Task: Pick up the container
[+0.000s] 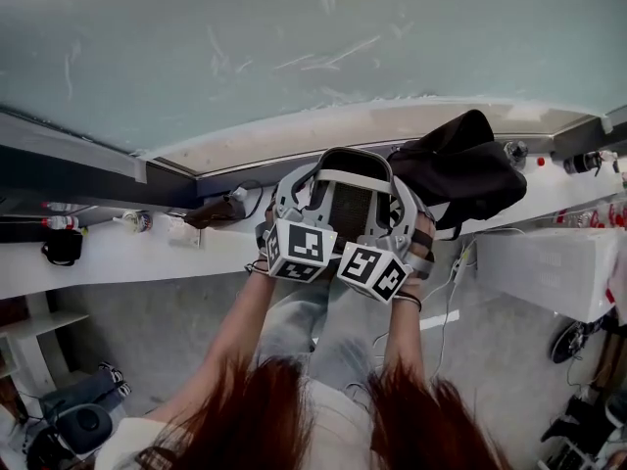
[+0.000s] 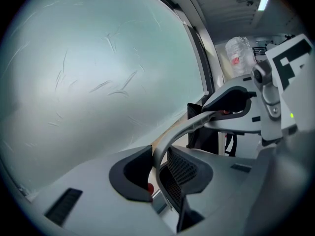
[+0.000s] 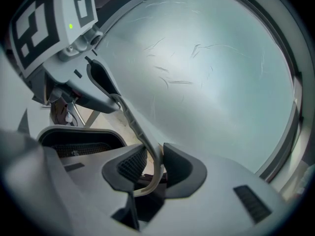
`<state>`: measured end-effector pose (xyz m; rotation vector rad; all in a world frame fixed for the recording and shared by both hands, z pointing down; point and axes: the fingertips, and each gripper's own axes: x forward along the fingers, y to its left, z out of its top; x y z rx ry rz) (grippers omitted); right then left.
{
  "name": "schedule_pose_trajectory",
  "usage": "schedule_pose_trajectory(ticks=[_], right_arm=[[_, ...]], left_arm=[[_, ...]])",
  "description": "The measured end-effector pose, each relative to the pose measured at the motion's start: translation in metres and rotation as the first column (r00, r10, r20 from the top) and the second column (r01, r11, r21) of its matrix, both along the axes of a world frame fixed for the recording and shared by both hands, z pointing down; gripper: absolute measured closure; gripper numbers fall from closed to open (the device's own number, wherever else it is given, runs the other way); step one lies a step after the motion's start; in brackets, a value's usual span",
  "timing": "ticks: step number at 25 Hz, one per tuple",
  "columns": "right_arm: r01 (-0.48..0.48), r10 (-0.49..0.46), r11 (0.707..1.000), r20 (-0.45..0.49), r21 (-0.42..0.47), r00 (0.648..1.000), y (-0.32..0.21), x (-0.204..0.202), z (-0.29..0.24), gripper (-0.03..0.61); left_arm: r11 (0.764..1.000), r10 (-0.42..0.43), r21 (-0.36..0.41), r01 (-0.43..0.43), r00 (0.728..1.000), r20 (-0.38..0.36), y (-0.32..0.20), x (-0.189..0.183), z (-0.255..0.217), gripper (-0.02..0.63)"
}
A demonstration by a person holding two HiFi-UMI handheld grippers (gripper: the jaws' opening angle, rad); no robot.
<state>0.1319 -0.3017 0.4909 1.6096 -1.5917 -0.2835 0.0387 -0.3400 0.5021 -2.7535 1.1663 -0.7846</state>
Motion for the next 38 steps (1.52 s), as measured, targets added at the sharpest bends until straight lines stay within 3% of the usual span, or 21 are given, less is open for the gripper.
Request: schedule_pose_trajectory(ticks=[21,38], right_arm=[[-0.028,0.028,0.998,0.004,0.048,1.0,0.025,-0.005,-0.061,0.463],[0.084,-0.085,0.99,-0.003,0.11,0.996,0.075,0.006,-0.119,0.462]], left_arm=[[0.997,0.007,0.074,-0.006,1.0,-0.011,0.02,-0.005,-0.064,0.515],[0.99,-0.056,0.131,0.059,0.998,-0.026,0.076,0.004,-0.121,0.515]])
